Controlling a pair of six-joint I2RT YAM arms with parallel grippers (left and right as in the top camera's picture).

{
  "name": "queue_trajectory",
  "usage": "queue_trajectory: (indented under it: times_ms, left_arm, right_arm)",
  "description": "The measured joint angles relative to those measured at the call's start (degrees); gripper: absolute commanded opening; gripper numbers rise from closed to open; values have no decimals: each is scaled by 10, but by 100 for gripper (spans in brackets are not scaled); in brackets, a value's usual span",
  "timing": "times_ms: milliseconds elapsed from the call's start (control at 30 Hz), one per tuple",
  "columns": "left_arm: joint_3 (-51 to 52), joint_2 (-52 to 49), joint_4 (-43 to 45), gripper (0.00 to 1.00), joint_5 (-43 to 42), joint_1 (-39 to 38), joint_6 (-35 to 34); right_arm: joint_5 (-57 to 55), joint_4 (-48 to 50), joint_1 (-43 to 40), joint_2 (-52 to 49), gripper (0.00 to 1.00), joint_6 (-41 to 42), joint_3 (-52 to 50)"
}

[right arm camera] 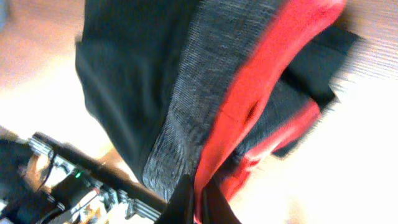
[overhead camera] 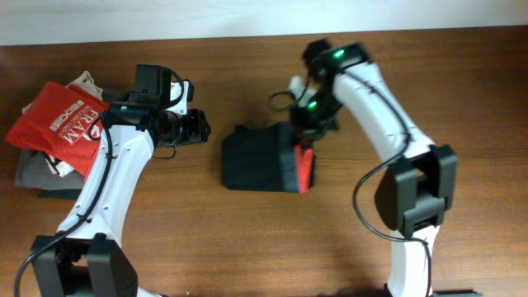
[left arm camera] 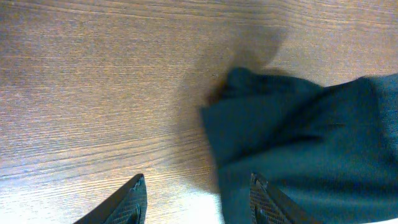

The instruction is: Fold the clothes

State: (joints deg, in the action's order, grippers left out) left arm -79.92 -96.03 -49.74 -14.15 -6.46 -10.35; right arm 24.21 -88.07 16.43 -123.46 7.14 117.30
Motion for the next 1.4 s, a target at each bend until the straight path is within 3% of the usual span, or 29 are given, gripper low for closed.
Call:
queue_trajectory:
  times_ms: [333, 600, 833, 1133, 1400]
  left_arm:
    - [6, 0, 0, 53, 0, -12, 0]
    - [6, 0, 11, 53, -2, -94, 12]
    - [6, -17, 28, 53, -4, -140, 14]
    - [9, -69, 119, 63, -4, -209, 18]
    - [10, -124, 220, 64, -6, -257, 32]
  right_arm:
    - [-125, -32, 11, 1, 4, 31, -39]
    - [-269, -26, -2, 1, 4, 98, -71]
    - [-321, -8, -46, 1, 4, 117, -71]
    - [-346, 25, -55, 1, 8, 120, -72]
    - [-370, 31, -56, 1, 8, 121, -72]
